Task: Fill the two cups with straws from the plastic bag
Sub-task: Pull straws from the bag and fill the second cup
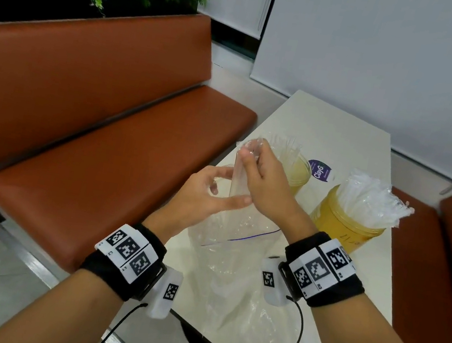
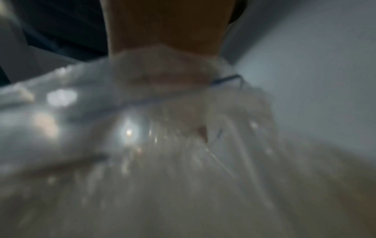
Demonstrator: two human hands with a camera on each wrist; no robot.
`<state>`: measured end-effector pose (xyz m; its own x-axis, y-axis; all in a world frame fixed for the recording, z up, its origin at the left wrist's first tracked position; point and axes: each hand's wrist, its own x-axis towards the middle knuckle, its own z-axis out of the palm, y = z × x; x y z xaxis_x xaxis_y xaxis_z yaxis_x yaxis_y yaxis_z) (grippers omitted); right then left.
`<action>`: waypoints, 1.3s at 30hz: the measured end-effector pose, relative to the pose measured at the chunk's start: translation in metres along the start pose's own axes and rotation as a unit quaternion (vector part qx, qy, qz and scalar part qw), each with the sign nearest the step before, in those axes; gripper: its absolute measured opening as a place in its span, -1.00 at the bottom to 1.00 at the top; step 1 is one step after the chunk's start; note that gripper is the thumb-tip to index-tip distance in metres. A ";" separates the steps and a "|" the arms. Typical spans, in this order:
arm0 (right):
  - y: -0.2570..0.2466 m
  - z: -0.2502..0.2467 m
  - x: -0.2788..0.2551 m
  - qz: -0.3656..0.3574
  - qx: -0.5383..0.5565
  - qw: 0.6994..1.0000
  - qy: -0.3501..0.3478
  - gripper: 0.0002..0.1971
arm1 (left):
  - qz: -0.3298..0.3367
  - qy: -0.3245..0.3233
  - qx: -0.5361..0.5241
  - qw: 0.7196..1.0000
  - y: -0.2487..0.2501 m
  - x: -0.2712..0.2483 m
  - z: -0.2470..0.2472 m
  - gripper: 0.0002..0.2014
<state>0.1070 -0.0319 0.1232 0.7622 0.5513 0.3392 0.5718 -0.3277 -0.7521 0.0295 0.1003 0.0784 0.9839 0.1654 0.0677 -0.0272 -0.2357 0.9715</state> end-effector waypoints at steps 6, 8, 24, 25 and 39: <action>-0.036 -0.001 0.012 -0.046 0.019 0.998 0.024 -0.79 | -0.014 0.003 0.035 0.999 -0.006 0.010 0.013 -0.14; -0.042 0.004 0.015 -0.052 0.013 0.998 0.022 -0.75 | -0.033 0.018 0.013 0.999 -0.005 0.013 0.018 -0.23; -0.042 0.009 0.016 -0.007 0.131 0.990 0.058 -0.77 | -0.026 0.004 -0.061 0.998 -0.003 0.017 0.023 -0.39; -0.042 0.008 0.017 -0.008 0.133 0.989 0.059 -0.77 | -0.023 0.003 -0.062 0.998 -0.003 0.017 0.023 -0.41; -0.042 0.013 0.020 -0.016 0.172 0.980 0.099 -0.76 | 0.003 -0.024 -0.103 0.994 0.004 0.017 0.019 -0.47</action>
<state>0.0946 0.0030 0.1540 0.8092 0.3858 0.4431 0.4859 -0.0156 -0.8739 0.0499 0.0842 0.0796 0.9906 0.1182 0.0684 -0.0648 -0.0343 0.9973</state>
